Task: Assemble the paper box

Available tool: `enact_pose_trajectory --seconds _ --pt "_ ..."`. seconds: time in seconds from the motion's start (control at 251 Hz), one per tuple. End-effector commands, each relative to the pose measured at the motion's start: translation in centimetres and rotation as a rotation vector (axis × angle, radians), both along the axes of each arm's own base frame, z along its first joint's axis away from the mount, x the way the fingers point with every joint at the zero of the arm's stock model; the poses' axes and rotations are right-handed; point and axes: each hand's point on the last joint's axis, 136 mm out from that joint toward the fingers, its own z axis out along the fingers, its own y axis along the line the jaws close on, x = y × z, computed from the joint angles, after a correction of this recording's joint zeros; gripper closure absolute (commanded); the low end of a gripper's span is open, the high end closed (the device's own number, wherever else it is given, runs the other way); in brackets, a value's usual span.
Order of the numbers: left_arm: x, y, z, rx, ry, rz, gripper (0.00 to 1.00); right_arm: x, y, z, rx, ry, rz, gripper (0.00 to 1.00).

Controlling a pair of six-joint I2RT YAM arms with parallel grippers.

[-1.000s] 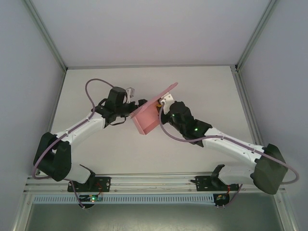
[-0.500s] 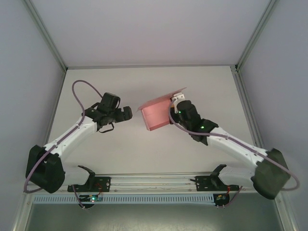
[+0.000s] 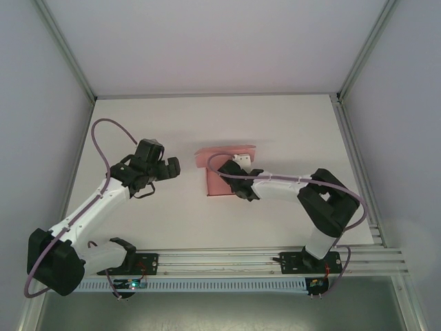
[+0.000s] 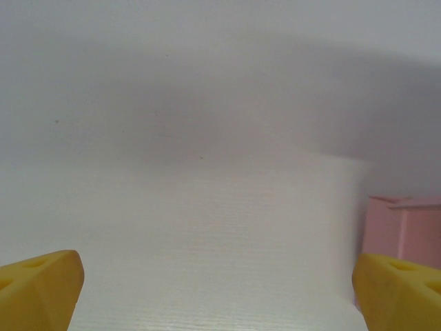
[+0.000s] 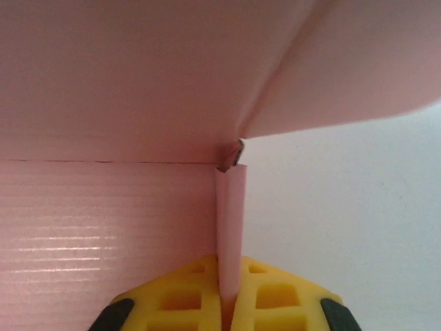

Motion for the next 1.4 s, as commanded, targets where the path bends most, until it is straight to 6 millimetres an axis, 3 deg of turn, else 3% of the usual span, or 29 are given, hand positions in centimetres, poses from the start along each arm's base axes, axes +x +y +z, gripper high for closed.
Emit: enact_pose_trajectory --seconds 0.0,0.052,0.14,0.335,0.467,0.555,0.579,0.678,0.782,0.838,1.089,1.233,1.285,1.397 --pt "1.0 -1.3 1.8 -0.043 -0.089 -0.089 0.00 -0.9 -1.2 0.7 -0.024 0.004 -0.049 0.77" --pt "1.2 -2.2 2.0 -0.067 -0.106 -0.139 0.00 -0.9 -0.8 1.5 0.021 -0.013 -0.033 0.74" --pt "1.4 -3.8 2.5 -0.109 -0.137 -0.223 0.00 -1.1 -0.4 2.9 0.087 -0.032 -0.012 0.57" --pt "1.8 -5.9 3.4 -0.125 -0.202 -0.385 0.00 -1.4 -0.3 6.7 0.188 -0.103 0.092 0.46" --pt "2.1 -7.9 2.9 -0.137 -0.194 -0.519 0.00 -0.7 -0.3 9.5 0.286 -0.147 0.349 0.29" --pt "3.0 -8.9 2.3 -0.121 -0.188 -0.604 0.00 0.1 -0.9 11.7 0.327 -0.199 0.560 0.03" --pt "3.4 -9.1 2.1 -0.112 -0.186 -0.610 0.00 0.0 -0.9 12.1 0.337 -0.205 0.631 0.02" --pt "4.5 -10.4 1.9 -0.108 -0.175 -0.698 0.00 0.2 -0.7 13.3 0.353 -0.224 0.867 0.02" --pt "5.2 -11.9 1.9 -0.103 -0.192 -0.818 0.00 0.0 -0.7 13.2 0.315 -0.155 1.079 0.02" --pt "5.6 -12.0 1.5 -0.079 -0.177 -0.848 0.00 0.8 -1.1 12.9 0.282 -0.133 1.115 0.02" --pt "5.8 -12.5 -0.7 -0.016 -0.060 -0.995 0.18 3.8 -1.3 11.0 0.258 0.009 1.177 0.04" --pt "5.5 -13.4 -0.7 -0.008 -0.052 -1.053 0.35 4.7 -1.7 9.9 0.244 0.081 1.169 0.23" --pt "5.8 -13.5 -0.9 0.022 -0.043 -1.053 0.42 4.7 -1.5 9.8 0.248 0.089 1.171 0.35" --pt "6.1 -13.7 -1.4 0.064 -0.024 -1.065 0.48 4.8 -1.5 9.6 0.258 0.102 1.159 0.59"
